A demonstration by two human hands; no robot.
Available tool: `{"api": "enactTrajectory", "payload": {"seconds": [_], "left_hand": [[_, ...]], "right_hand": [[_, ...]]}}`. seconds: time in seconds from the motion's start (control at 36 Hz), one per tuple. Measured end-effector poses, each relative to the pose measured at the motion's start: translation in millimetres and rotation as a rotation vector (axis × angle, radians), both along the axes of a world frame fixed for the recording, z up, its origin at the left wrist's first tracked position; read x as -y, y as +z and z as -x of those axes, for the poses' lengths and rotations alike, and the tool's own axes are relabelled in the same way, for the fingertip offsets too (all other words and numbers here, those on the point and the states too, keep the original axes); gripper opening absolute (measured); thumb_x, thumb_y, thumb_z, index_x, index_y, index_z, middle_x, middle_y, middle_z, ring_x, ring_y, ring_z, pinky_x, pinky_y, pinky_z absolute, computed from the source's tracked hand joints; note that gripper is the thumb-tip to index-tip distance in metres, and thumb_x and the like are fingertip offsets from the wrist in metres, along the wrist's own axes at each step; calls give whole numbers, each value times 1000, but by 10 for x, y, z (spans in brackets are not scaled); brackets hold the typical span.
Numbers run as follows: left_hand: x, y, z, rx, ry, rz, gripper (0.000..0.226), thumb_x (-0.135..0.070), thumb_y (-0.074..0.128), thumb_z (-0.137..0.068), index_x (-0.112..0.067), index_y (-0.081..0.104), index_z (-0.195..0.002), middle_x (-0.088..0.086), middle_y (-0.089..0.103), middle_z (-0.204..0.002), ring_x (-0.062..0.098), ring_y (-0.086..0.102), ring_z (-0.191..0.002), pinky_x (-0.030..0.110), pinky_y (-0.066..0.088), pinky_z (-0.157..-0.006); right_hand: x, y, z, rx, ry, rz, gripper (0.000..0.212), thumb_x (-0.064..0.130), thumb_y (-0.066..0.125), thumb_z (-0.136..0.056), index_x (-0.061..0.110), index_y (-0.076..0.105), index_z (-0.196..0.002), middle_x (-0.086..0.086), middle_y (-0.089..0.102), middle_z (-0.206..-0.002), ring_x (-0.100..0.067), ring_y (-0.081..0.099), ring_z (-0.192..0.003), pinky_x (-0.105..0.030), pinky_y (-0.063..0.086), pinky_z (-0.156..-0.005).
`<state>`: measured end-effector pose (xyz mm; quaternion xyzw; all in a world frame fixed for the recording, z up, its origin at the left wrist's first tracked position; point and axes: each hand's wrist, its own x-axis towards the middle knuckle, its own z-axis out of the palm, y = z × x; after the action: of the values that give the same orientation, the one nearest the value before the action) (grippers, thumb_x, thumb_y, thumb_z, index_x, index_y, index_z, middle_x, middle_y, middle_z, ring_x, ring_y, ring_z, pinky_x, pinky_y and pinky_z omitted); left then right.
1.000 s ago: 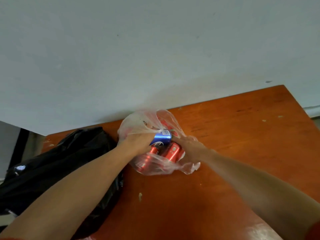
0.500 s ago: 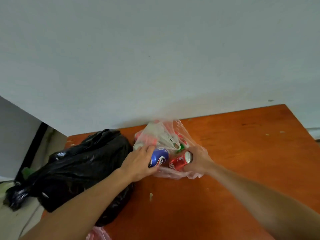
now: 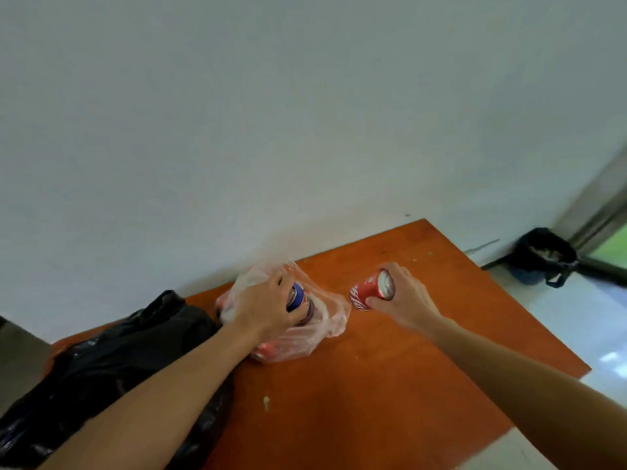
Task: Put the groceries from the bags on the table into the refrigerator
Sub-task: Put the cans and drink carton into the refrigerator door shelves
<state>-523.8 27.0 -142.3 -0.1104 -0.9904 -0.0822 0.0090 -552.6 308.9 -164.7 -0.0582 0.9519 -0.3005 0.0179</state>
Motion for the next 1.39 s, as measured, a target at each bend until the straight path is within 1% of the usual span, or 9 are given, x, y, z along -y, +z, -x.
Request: {"api": "enactTrajectory", "payload": {"seconds": [0.08,0.28,0.53,0.64,0.83,0.94,1.08,1.22,1.39], "left_hand": [[-413,107,-30,-34,-141,-49,62,-56,51,-89,-15,43,-134,6,48,-130,21,59,-94,31,53,-80],[-1666,337,-192,-166,-462,38,73,-68,26,-77,-16,53,-120,0,57,-105,18,62,-71,31,57,-61],[-3773,465,-1141,-229,-795,-37,65,-71,29,-77,-21,53,-111,-6,55,-97,11,57,-67,26,55,-59],[-4728,421,-1762,-246,-942,-50,64,-71,29,-79,-21,53,-112,-4,58,-99,15,58,-69,27,51,-60],[-6030,423,-2751,-229,-1140,-82,67,-71,31,-79,-21,51,-117,-4,56,-105,18,59,-77,30,51,-64],[-6712,474,-3055,-242,-1242,-59,65,-70,30,-80,-21,51,-116,-3,55,-105,20,60,-78,30,49,-64],[-7625,476,-3252,-283,-1358,-62,57,-67,36,-83,-21,51,-113,-4,55,-100,18,57,-74,24,38,-59],[-8687,512,-3342,-306,-1446,-113,52,-67,39,-84,-23,50,-108,-4,54,-98,18,59,-74,27,45,-60],[-9965,759,-3314,-320,-1517,-185,58,-69,36,-84,-23,46,-118,-4,52,-106,17,58,-81,30,53,-69]], "right_hand": [[-400,177,-311,-24,-87,-47,71,37,80,-77,28,40,-134,-2,53,-127,-24,59,-111,-32,55,-86],[-1574,462,-1310,-91,-331,-120,67,47,76,-76,26,43,-130,-1,58,-118,-15,55,-95,-22,47,-76],[-3341,636,-3252,-74,-657,-226,62,60,70,-72,28,49,-120,2,65,-108,-16,57,-83,-24,45,-70],[-4042,677,-4208,-61,-778,-264,62,62,71,-70,28,51,-118,2,66,-108,-17,60,-85,-31,53,-74],[-5006,689,-5512,-47,-995,-305,57,63,71,-69,30,55,-112,4,67,-101,-15,58,-77,-25,46,-65],[-5456,664,-5955,-71,-1090,-329,56,62,71,-69,29,56,-112,6,66,-98,-12,52,-75,-22,38,-64],[-6016,568,-6294,-119,-1199,-262,57,63,71,-64,30,58,-108,10,65,-93,-11,58,-76,-22,50,-65],[-6770,558,-6464,-102,-1273,-281,53,62,70,-65,32,55,-107,13,61,-89,-7,57,-73,-7,35,-56],[-7806,713,-6566,-69,-1361,-287,54,61,72,-68,32,53,-110,8,66,-99,-11,60,-81,-11,42,-63]]}}
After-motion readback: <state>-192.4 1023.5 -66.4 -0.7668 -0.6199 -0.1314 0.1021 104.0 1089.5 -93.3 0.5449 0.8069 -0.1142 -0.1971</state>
